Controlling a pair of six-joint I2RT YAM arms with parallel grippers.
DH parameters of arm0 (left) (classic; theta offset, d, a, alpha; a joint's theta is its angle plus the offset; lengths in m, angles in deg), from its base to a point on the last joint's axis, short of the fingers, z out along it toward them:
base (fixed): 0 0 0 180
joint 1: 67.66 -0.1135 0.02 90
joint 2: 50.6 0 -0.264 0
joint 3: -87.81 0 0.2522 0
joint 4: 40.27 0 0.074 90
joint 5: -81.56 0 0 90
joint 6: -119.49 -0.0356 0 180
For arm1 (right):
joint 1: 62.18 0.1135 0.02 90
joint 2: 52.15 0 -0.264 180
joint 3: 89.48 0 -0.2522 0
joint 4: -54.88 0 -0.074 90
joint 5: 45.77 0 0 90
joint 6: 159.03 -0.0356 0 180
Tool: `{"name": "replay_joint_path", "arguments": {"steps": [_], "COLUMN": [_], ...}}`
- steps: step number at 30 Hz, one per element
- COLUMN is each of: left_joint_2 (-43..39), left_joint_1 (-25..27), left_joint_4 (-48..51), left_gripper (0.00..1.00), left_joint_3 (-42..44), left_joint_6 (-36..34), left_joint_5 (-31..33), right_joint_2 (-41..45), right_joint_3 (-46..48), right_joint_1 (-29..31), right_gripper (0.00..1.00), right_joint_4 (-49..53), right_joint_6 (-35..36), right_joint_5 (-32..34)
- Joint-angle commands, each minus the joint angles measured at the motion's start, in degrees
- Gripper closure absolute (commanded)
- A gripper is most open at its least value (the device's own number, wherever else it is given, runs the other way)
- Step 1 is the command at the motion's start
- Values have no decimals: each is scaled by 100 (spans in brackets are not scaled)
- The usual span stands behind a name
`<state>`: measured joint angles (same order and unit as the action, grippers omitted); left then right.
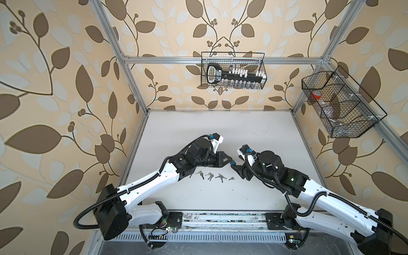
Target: Lock with the key
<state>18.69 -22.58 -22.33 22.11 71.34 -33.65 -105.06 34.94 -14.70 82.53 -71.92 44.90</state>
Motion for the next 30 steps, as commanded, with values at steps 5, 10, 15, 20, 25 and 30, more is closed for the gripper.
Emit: {"name": "replay_joint_path", "arguments": {"steps": [5,10,15,20,25,30], "left_joint_2": [14,40,66,62,48,-362], "left_joint_1": [66,71,72,71,63,-270], "left_joint_4": [-322,-322,-331,-332,-260,213], "left_gripper": [100,100,100,100,100,45], "left_joint_3": [-251,-272,-277,-281,-346,-306], "left_joint_6": [-69,-78,-59,-37,-44,-175], "left_joint_5": [-194,-208,-221,-213,-115,614], "right_joint_2": [-165,-222,-199,-194,-146,-192], "right_joint_3": [-281,-285,-282,-278,-241,-82], "right_joint_1": [64,68,67,65,66,38], "right_gripper": [46,55,68,77,87,94], "right_joint_4": [-62,-84,-121,-132,-117,-132], "right_joint_6": [106,96,85,79,-88,-429], "right_joint_5": [-3,-66,-86,-67,102,568]}}
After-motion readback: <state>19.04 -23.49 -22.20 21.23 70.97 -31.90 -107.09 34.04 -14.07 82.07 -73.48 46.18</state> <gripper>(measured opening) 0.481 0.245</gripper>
